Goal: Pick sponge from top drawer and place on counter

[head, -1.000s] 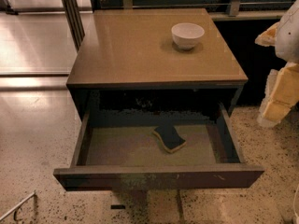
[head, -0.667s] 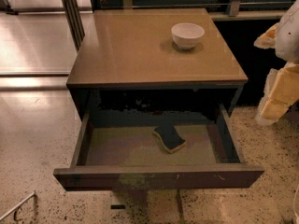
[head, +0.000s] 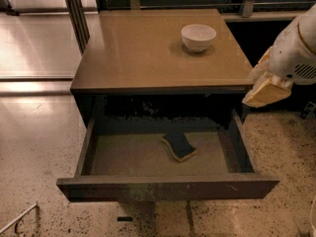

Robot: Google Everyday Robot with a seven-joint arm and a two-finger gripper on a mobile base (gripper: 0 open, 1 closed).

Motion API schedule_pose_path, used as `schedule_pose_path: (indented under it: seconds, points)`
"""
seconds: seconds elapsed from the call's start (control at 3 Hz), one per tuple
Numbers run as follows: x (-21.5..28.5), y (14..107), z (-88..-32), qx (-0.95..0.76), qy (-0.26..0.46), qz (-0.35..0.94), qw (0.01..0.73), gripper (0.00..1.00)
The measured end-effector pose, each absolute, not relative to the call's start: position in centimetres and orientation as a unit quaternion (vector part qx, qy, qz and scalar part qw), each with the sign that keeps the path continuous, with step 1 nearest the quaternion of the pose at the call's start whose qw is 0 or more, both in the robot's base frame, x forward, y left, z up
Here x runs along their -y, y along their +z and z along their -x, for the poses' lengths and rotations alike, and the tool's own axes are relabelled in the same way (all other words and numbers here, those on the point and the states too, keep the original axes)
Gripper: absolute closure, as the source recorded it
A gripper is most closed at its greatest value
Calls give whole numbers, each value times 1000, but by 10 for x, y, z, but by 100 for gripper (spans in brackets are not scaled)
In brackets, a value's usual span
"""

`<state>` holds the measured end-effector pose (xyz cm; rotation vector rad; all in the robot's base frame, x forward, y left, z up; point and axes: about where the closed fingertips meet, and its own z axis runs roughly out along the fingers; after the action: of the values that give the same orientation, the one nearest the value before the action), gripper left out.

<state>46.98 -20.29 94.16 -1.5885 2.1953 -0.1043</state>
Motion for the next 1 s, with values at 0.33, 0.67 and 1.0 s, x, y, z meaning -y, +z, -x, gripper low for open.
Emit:
schedule_pose_path:
  seconds: [0.33, 0.67, 1.0]
  points:
    - [177, 906, -499, -787, -14, 566, 245, 81]
    - [149, 864, -522, -786, 24, 563, 253, 99]
    - [119, 806, -536, -790, 86, 561, 232, 100]
